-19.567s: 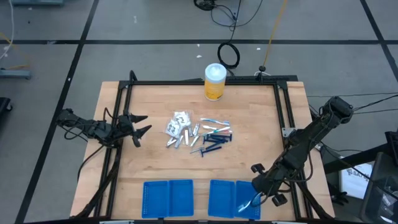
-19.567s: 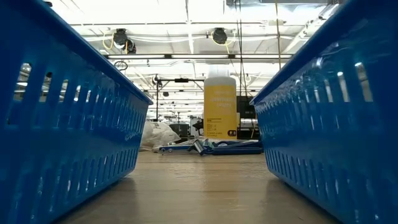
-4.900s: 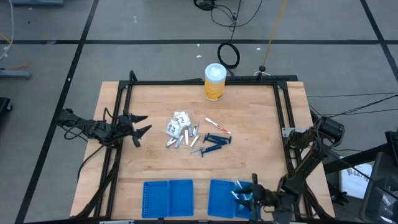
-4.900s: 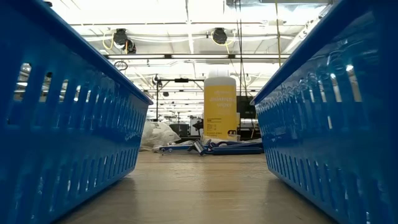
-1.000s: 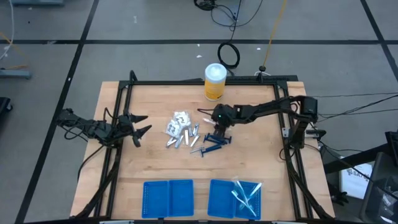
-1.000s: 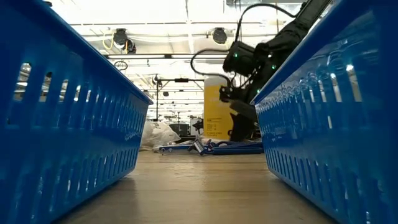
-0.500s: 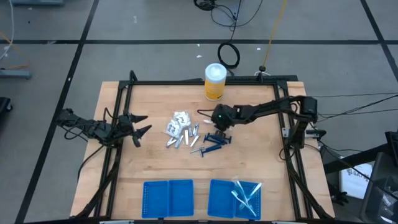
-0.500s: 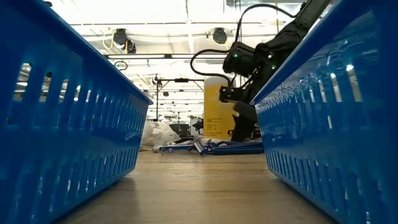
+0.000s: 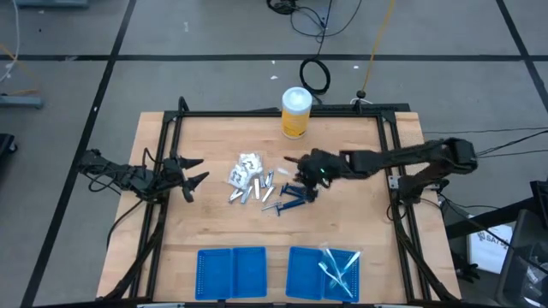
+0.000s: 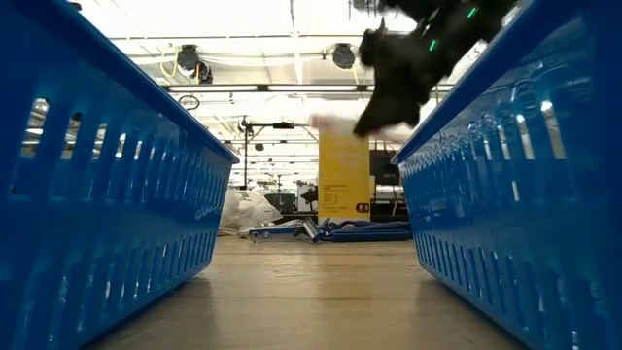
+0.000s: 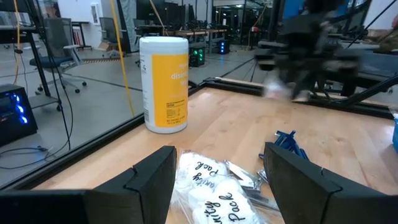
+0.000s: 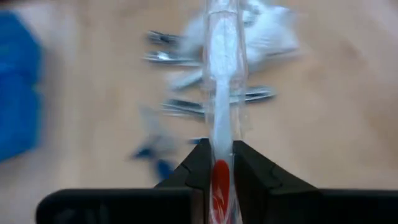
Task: Pick & Place Travel size toiletries
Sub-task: Put the orange toothbrush into the blue basket
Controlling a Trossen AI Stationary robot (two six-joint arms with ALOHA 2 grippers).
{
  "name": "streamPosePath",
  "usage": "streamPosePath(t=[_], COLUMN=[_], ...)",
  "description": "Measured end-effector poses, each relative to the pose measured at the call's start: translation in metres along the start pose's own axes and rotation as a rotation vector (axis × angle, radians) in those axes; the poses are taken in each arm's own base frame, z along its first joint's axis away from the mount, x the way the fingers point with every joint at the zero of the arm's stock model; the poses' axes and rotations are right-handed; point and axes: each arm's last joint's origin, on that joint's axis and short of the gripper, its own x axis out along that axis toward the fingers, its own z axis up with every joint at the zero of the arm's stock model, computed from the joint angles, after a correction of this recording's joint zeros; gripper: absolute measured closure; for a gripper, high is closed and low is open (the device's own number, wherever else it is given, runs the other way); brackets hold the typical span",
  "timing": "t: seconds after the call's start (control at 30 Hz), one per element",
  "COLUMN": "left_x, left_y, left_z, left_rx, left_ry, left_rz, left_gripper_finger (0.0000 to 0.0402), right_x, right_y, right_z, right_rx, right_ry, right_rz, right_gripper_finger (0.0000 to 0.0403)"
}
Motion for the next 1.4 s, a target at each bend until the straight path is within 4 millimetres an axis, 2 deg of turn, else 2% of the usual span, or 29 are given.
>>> streamPosePath(t=[0.13, 0.3, 0.5, 0.63, 0.73, 0.83, 1.13, 1.27, 1.4], left_x=[0.0, 0.0, 0.0, 0.0, 0.0, 0.0, 0.0, 0.0, 0.0], left_y=[0.0, 0.0, 0.0, 0.0, 0.0, 0.0, 0.0, 0.0, 0.0], left_z=[0.0, 0.0, 0.0, 0.0, 0.0, 0.0, 0.0, 0.0, 0.0], left_rx=[0.001, 0.001, 0.001, 0.001, 0.001, 0.001, 0.001, 0.001, 0.0], left_ry=[0.001, 0.001, 0.001, 0.001, 0.001, 0.001, 0.001, 0.001, 0.001], left_rz=[0.0, 0.0, 0.0, 0.0, 0.0, 0.0, 0.0, 0.0, 0.0], left_gripper_finger=[0.0162, 0.0162, 0.0162, 0.0162, 0.0162, 0.0162, 0.0162, 0.0162, 0.0162], right_x=[-0.03, -0.062, -0.091, -0.106, -0.108, -0.103, -0.072, -0.067, -0.071], right_y=[0.042, 0.093, 0.147, 0.181, 0.2, 0.213, 0.23, 0.239, 0.244], right_z=[-0.009, -0.032, -0.073, -0.107, -0.132, -0.156, -0.211, -0.223, -0.225], right_rx=[0.107, 0.254, 0.347, 0.307, 0.285, 0.258, 0.395, 0.431, 0.409], right_ry=[-0.001, -0.014, -0.116, -0.232, -0.289, -0.287, -0.354, -0.401, -0.442], right_rz=[0.119, 0.184, 0.173, 0.171, 0.166, 0.17, 0.114, 0.147, 0.162], right_gripper_finger=[0.0369, 0.0369, 0.0369, 0.0369, 0.0369, 0.0369, 0.0369, 0.0369, 0.0369])
